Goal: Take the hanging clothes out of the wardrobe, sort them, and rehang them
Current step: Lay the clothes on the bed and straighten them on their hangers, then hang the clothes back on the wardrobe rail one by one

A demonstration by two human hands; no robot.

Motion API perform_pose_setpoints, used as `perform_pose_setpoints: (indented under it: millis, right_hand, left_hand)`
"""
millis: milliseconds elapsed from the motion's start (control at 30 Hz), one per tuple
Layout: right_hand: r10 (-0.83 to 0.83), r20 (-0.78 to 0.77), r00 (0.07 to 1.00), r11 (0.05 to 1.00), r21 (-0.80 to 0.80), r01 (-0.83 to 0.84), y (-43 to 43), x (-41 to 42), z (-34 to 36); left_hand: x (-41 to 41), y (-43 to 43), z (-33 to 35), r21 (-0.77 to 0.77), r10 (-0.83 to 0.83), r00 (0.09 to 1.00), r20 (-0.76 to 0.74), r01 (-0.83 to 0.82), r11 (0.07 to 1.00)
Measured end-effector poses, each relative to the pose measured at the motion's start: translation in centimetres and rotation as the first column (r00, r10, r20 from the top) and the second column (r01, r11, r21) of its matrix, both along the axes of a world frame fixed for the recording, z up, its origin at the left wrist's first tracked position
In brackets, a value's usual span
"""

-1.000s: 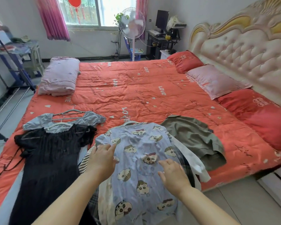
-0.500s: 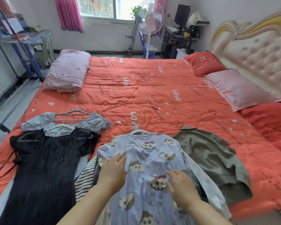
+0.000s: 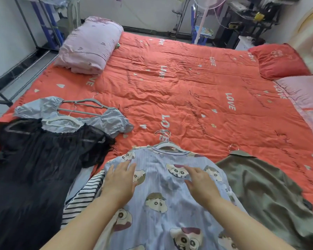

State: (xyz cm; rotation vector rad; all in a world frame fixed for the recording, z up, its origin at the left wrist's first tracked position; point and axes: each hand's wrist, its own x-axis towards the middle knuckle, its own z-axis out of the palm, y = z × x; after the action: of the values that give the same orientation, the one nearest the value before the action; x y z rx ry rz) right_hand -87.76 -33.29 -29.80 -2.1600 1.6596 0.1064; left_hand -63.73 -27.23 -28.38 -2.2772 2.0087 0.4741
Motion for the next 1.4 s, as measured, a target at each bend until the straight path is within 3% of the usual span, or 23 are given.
perform_pose_setpoints:
  millis: [200, 400, 700, 767, 833, 933, 1000, 1133, 1267, 1400]
  right_hand:
    - [0.075, -0.144, 0.987, 0.994, -0.067, -0.086, -10.6, 1.7, -7.8]
    - [0.040, -0.243, 0.969, 0.981, -0.175, -0.084, -17.4, 2.9, -14.2]
    - [-0.007, -0.328, 0.945, 0.943, -0.316, -0.103, -19.7, 3.4, -17.9]
    - [-0.008, -0.305, 0.952, 0.917, -0.382, -0.114, -19.1, 3.1, -16.9]
    - [-0.003, -0.142, 0.990, 0.890, -0.451, -0.062, -18.4, 2.8, -15.1]
    - [0.063, 0.095, 0.993, 0.854, -0.520, -0.005, -16.9, 2.6, -11.3]
    - [0.153, 0.183, 0.971, 0.776, -0.630, -0.003, -15.3, 2.6, -8.2]
    - [0.250, 0.258, 0.933, 0.656, -0.754, 0.032, -11.2, 2.8, -0.9]
    - [0.289, 0.338, 0.896, 0.630, -0.772, 0.088, -6.1, 3.3, 6.6]
    - [0.316, 0.367, 0.875, 0.634, -0.767, 0.093, -0.1, 3.7, 14.0]
  left_hand:
    - [0.2, -5.1, -8.7, 0.025, 0.094, 0.994, -0.047, -0.093, 0.995]
    - [0.1, -7.5, -15.2, 0.015, 0.117, 0.992, -0.048, -0.116, 0.993]
    - [0.0, -7.9, -16.8, -0.011, 0.117, 0.993, -0.035, -0.117, 0.993]
    - [-0.2, -8.0, -15.8, -0.022, 0.112, 0.993, -0.042, -0.113, 0.993]
    - [-0.3, -8.1, -14.6, -0.056, 0.105, 0.993, -0.059, -0.108, 0.993]
    - [-0.4, -8.2, -12.3, -0.277, 0.048, 0.997, -0.060, -0.063, 0.959]
    - [-0.5, -8.3, -10.5, -0.397, 0.008, 0.998, -0.065, -0.033, 0.917]
    - [-1.4, -7.8, -4.3, -0.552, -0.024, 0.997, -0.075, -0.022, 0.833]
    - [-2.5, -5.4, 2.4, -0.640, -0.069, 0.996, -0.062, 0.013, 0.769]
    - [-3.1, -1.6, 9.1, -0.769, -0.160, 0.972, -0.170, -0.029, 0.639]
